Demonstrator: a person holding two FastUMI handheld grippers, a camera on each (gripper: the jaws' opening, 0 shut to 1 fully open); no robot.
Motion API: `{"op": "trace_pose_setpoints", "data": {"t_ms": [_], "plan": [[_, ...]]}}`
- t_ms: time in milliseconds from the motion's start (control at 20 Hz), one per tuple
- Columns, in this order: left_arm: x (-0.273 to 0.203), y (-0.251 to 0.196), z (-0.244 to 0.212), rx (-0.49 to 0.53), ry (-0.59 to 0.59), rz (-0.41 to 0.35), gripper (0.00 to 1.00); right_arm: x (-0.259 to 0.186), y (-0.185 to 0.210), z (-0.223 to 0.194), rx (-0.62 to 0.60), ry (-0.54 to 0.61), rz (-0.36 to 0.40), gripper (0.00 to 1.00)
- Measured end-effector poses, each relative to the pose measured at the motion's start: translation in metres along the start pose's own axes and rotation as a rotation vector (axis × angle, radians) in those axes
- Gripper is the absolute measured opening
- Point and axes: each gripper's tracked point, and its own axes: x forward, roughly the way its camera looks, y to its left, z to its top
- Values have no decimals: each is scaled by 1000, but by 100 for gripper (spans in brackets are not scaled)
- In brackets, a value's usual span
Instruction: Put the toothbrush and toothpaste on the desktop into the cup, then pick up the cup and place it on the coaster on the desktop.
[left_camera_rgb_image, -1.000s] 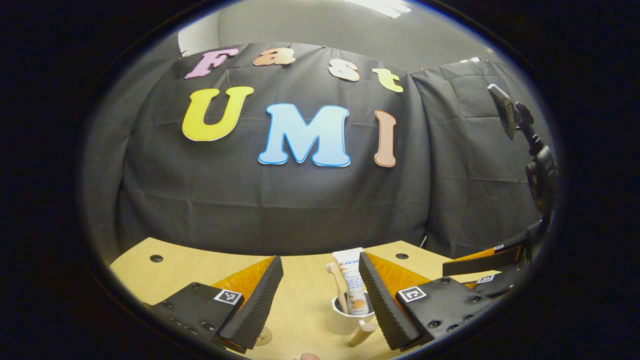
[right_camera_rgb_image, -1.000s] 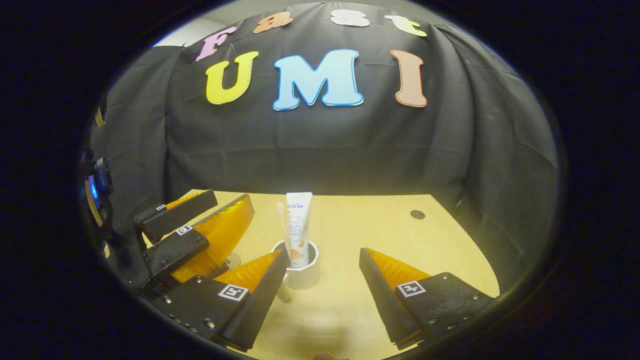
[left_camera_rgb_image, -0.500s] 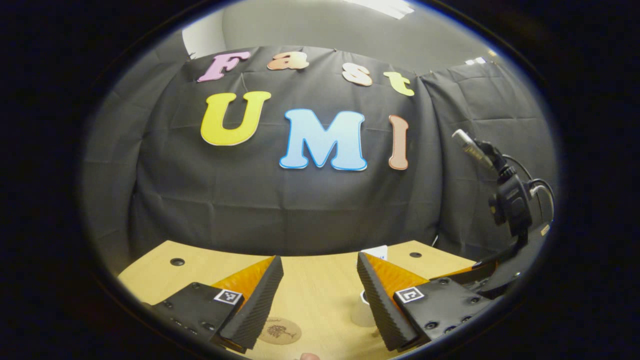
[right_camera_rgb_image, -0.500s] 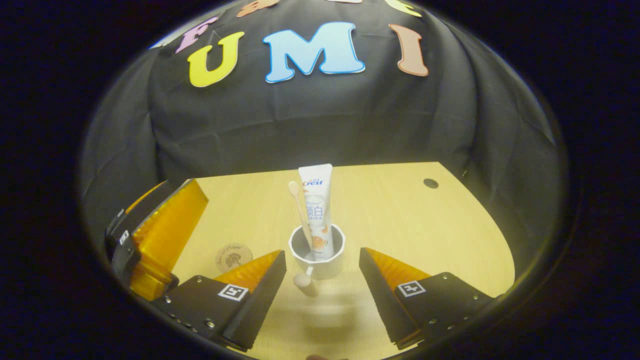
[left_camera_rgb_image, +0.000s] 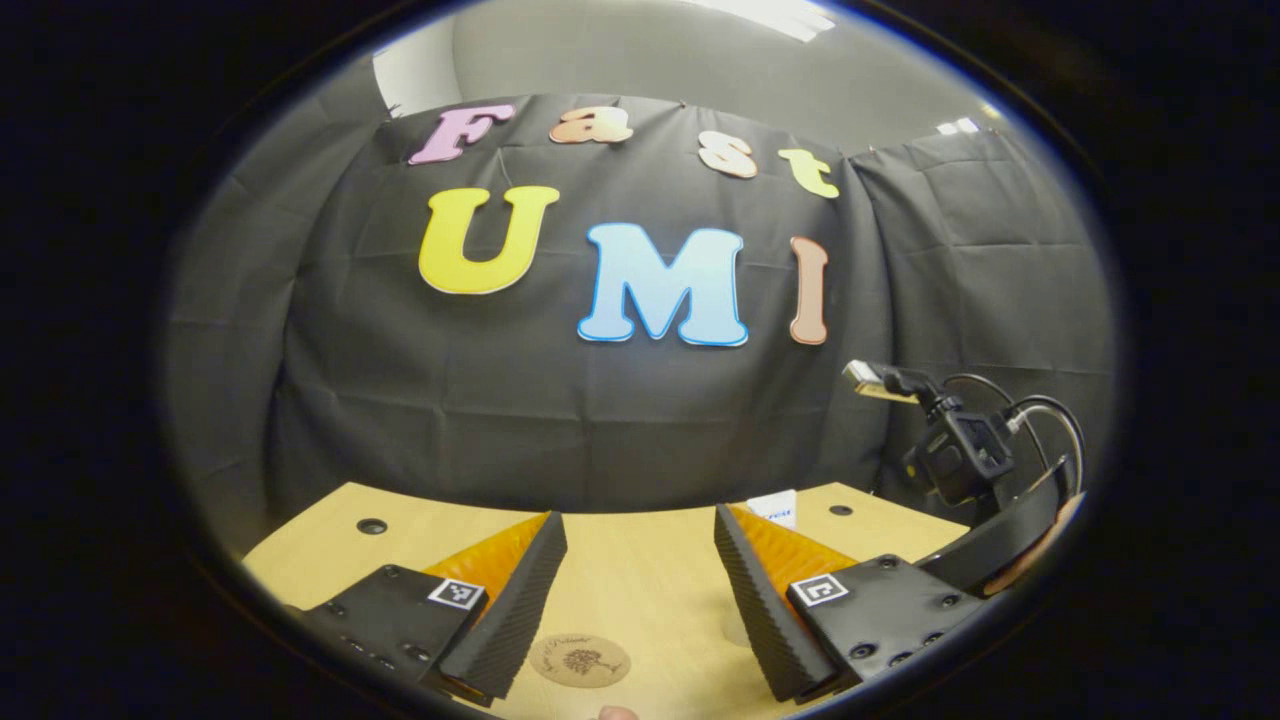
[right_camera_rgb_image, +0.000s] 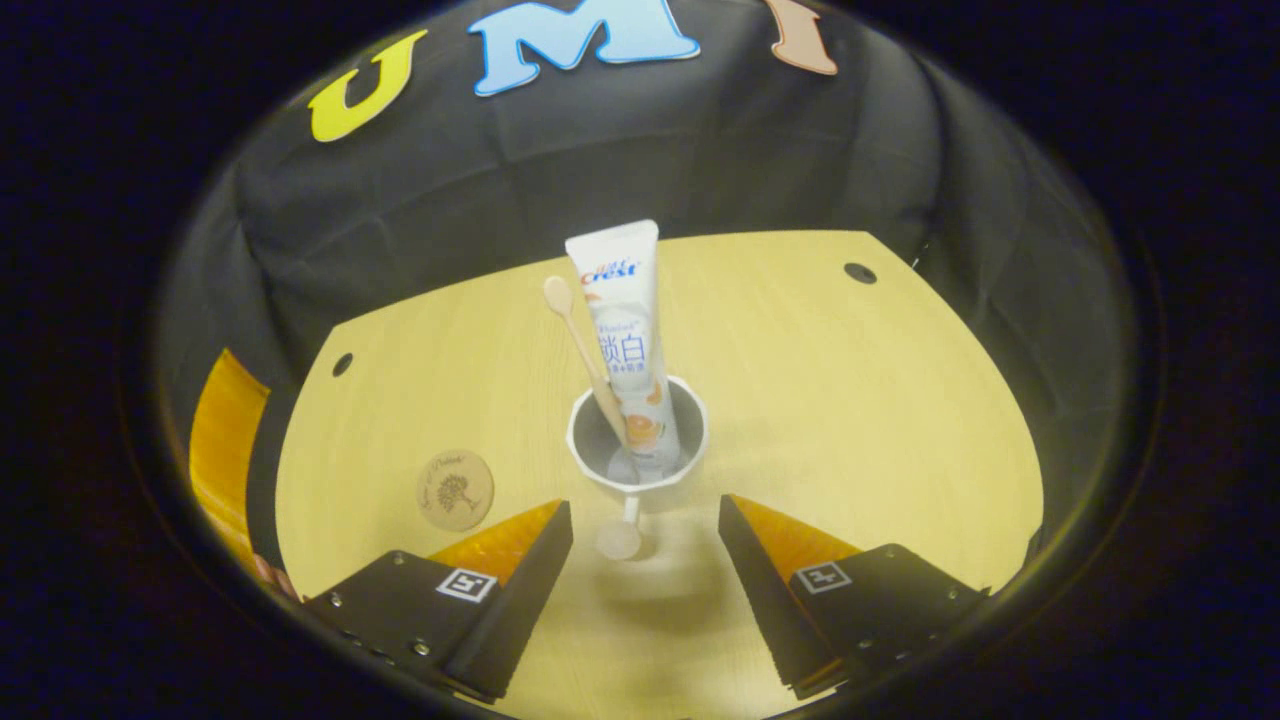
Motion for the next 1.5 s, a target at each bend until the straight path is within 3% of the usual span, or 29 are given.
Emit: {"op": "trace_pose_setpoints", "data": {"t_ms": [100,150,300,400,650,800,850,900,1000,1500], "plan": [[-2,3,-2,-2,7,0,95,6,1,-9,-10,63,-14,91],[-4,5,-3,-4,11,1,95,9,1,-11,-16,90,-22,85],[-5,8,-8,-16,25,2,95,17,1,-18,-38,139,-46,85],[-7,10,-13,-26,38,2,95,23,4,-17,-39,160,-52,75],[-8,9,-20,-41,63,0,95,34,1,-13,-47,228,-70,75],[-9,11,-22,-42,72,-1,95,36,-1,-16,-26,260,-70,64],[-9,13,-23,-40,76,2,95,36,0,-17,-22,269,-66,45],[-9,14,-24,-39,78,6,95,40,0,-18,-24,276,-67,45],[-9,18,-26,-39,85,10,95,36,2,-16,-14,274,-80,28],[-15,28,-34,-60,108,29,96,37,2,-13,-49,204,-36,15]]}}
